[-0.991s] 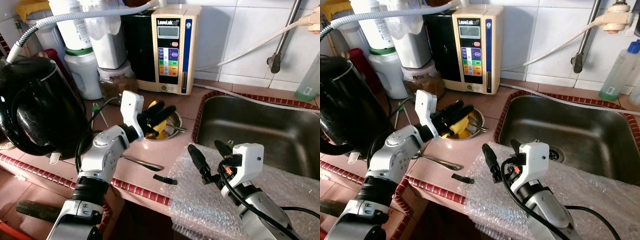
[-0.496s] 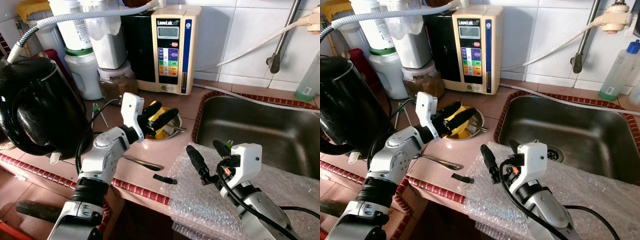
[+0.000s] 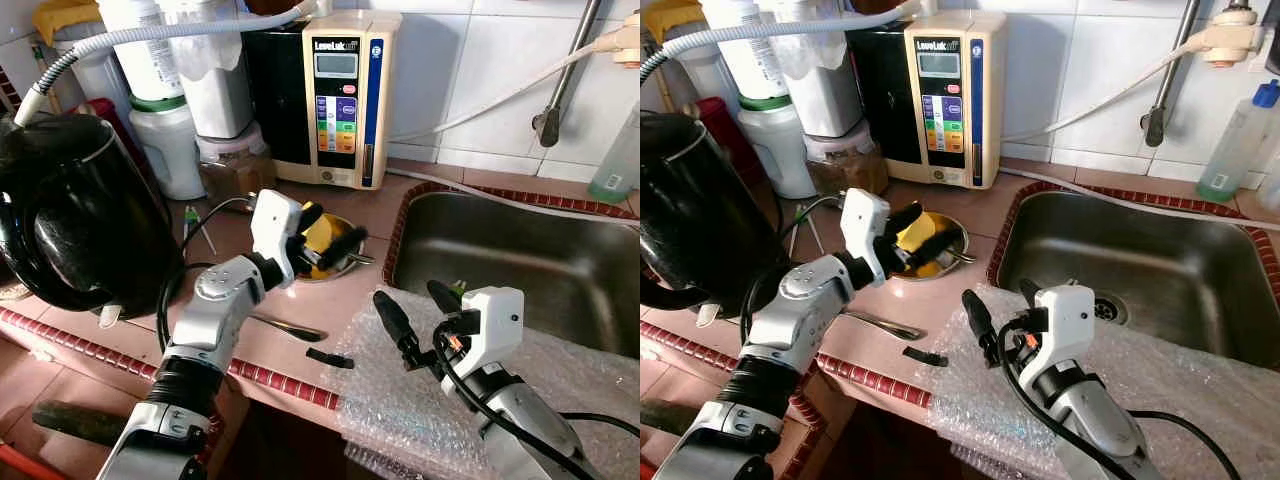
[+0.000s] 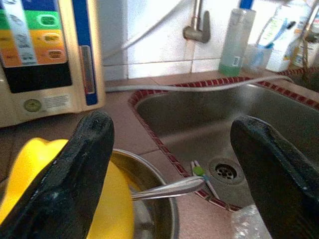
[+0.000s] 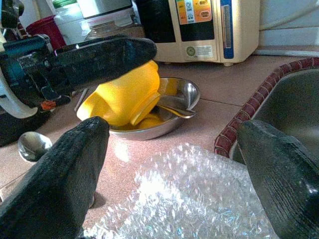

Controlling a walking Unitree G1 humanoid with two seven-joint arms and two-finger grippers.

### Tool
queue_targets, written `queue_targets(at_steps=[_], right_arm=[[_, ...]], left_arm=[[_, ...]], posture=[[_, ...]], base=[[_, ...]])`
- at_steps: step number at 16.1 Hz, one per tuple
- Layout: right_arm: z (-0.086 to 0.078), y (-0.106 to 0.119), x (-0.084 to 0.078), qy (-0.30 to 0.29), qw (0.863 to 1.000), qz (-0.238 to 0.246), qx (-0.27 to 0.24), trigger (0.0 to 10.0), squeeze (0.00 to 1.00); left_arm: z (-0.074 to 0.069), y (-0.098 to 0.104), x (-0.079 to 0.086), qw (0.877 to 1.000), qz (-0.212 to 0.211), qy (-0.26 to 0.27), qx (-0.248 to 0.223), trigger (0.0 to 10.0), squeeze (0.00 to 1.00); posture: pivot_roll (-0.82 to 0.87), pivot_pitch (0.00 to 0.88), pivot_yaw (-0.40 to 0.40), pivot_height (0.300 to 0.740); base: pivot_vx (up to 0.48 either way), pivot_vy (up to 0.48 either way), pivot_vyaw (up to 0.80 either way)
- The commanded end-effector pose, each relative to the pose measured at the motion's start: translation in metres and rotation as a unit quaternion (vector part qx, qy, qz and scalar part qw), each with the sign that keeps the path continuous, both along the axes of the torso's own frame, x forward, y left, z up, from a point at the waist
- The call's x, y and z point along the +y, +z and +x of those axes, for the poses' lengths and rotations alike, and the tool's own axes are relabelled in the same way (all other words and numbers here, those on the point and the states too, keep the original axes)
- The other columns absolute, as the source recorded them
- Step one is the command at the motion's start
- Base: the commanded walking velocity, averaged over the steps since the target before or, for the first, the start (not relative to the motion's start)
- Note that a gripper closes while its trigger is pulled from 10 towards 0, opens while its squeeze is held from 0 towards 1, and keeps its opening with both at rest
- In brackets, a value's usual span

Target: Kitchen organization

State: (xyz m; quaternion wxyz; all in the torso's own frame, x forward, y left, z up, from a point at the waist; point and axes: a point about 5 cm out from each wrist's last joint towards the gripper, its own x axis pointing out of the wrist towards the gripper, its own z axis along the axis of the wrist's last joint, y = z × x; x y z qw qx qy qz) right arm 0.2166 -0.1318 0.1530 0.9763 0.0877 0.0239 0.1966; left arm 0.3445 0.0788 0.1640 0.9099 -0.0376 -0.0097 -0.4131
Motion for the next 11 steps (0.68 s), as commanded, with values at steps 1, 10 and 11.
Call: queue_targets(at_steps=[1,10,11], right_arm=[[0.000,0.003,0.001,0.004,1.000,-0.003,-0.008,10.0,0.00],[0.000,0.002,0.003,0.007,1.000,-0.008,-0.009,10.0,0.00],[0.000,0.002,0.003,0.006,1.000,-0.008,-0.008,10.0,0.00]], left_arm=[[-0.003,-0.005,0.000,1.000,0.014,-0.014,0.008,10.0,1.00],[0.004,-0.002,0.006,1.000,0.001,0.020,-0.009,3.4,0.00],[0.005,0.001,0.005,1.000,-0.005,0.025,-0.007,10.0,0.00]], posture=[[-0.06,0.000,0.084,0.740],[-0.06,0.000,0.087,0.740],[-0.06,0.000,0.087,0.740]], base=[[0.000,0.000,0.00],[0.000,0.000,0.00],[0.000,0.000,0.00]])
